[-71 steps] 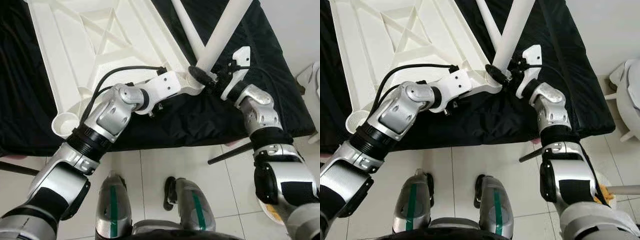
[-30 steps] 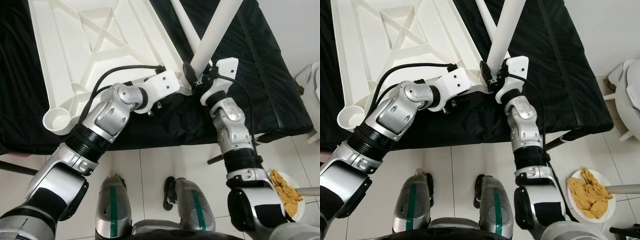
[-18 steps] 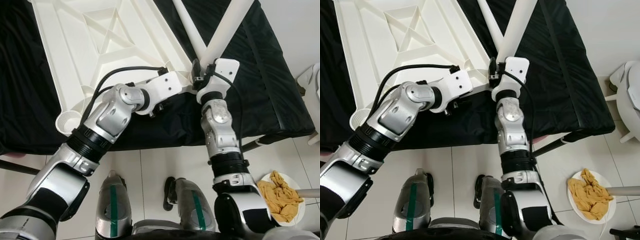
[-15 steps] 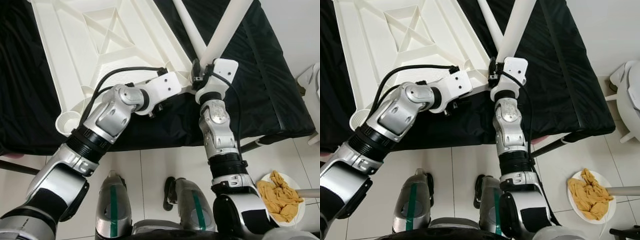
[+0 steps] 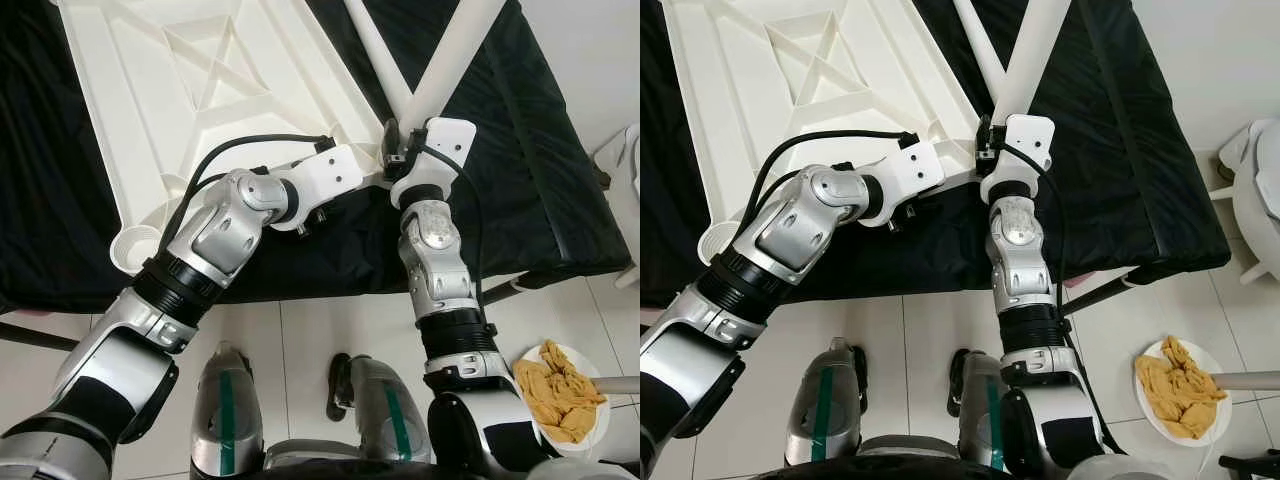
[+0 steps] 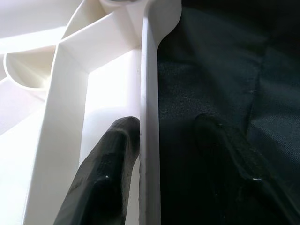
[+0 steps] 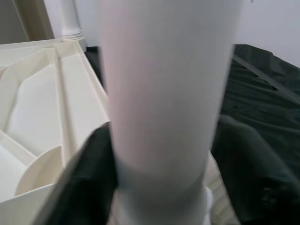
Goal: Building children table
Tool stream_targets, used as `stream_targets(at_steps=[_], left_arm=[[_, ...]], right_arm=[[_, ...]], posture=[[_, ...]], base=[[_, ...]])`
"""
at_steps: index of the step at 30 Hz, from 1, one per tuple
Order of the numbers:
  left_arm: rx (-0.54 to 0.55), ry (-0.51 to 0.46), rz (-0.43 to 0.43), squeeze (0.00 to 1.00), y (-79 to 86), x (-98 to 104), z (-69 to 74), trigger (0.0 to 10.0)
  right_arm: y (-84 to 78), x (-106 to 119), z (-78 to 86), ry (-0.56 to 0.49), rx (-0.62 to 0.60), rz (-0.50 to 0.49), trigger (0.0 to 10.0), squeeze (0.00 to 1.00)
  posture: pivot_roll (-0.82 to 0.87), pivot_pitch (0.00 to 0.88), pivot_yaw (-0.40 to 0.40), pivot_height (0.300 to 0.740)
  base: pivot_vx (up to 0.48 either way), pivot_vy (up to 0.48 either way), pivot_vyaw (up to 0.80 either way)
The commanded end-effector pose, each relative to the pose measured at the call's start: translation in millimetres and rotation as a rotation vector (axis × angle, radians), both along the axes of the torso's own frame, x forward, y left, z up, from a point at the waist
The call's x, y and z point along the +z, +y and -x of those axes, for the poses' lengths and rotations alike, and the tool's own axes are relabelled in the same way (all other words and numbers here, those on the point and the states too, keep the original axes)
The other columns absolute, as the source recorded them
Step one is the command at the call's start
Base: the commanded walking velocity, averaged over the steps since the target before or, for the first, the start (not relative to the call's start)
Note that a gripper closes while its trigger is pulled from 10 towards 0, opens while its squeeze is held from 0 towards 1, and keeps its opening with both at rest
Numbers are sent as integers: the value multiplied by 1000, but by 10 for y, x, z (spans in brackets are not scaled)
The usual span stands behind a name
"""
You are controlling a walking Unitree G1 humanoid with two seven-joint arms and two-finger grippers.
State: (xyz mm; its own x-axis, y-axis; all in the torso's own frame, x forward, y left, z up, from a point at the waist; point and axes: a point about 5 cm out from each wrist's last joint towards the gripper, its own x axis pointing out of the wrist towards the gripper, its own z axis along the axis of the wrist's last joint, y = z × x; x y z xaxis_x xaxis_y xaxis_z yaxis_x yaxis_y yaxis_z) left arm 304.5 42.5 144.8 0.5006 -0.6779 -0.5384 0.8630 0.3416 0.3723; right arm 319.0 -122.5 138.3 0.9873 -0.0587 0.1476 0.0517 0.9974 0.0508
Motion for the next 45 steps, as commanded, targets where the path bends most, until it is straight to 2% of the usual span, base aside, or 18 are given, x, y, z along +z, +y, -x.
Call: stream_targets(at_steps=[1,7,8,9,11,12,15,17,20,22,25,32,36,37,40,41,44,45], left_arm=[[5,8,-7,0,5,-27,18,10000],[8,7,-4,0,4,-27,13,10000],[10,6,-3,0,4,-25,7,10000],[11,3,-2,0,3,-15,-2,10000],[11,2,-1,0,2,-12,-4,10000],[11,2,-1,0,-3,-10,-4,10000],[11,2,0,0,-5,-10,-4,10000],[9,2,0,0,-4,-11,-1,10000],[8,2,0,0,-5,-13,-5,10000],[8,2,0,0,-5,-13,-5,10000],[6,-1,1,0,-12,-3,-11,10000],[7,-4,-6,0,5,-2,-19,10000],[13,-7,-9,0,28,5,-25,10000],[16,-8,-10,0,37,6,-26,10000],[18,-9,-10,0,42,7,-26,10000],[18,-9,-10,0,45,7,-25,10000],[18,-9,-10,0,45,7,-25,10000],[18,-9,-11,0,46,6,-23,10000]], right_arm=[[-81,-64,19,33,-19,3,10000,1000],[-175,-20,-2,12,56,23,10000,1000],[-196,-18,-14,12,119,20,10000,886],[-228,-24,-35,19,232,15,10000,0],[-240,-25,-40,20,256,16,10000,0],[-287,-37,-55,25,312,7,10000,0],[-305,-40,-60,27,332,1,10000,0],[-339,-40,-70,28,394,27,10000,0],[-412,-39,-96,39,558,68,10000,0],[-412,-39,-96,39,558,68,10000,0],[-442,-13,-163,42,650,77,10000,0],[-463,135,-363,24,682,103,10000,0],[-465,166,-399,25,711,115,10000,0],[-465,156,-399,36,723,115,4980,0],[-468,146,-403,42,735,115,4980,0],[-473,136,-401,45,741,116,2627,0],[-473,136,-401,45,741,116,2627,0],[-486,112,-387,52,750,122,0,0]], posture=[[20,46,-78,740],[17,44,-77,740],[17,44,-77,740],[15,43,-77,740],[15,43,-77,740],[15,43,-76,740],[15,43,-76,740],[13,42,-76,740],[11,40,-74,740],[11,40,-74,740],[14,36,-71,740],[25,29,-68,740],[33,27,-71,740],[36,26,-72,740],[36,26,-72,740],[36,26,-72,740],[36,26,-72,740],[35,25,-70,740]], base=[[0,0,0],[0,0,0],[0,0,0],[0,0,0],[0,0,0],[0,0,0],[0,0,0],[0,0,0],[0,0,0],[0,0,0],[0,0,0],[0,0,0],[0,0,0],[0,0,0],[0,0,0],[0,0,0],[0,0,0],[0,0,0]])
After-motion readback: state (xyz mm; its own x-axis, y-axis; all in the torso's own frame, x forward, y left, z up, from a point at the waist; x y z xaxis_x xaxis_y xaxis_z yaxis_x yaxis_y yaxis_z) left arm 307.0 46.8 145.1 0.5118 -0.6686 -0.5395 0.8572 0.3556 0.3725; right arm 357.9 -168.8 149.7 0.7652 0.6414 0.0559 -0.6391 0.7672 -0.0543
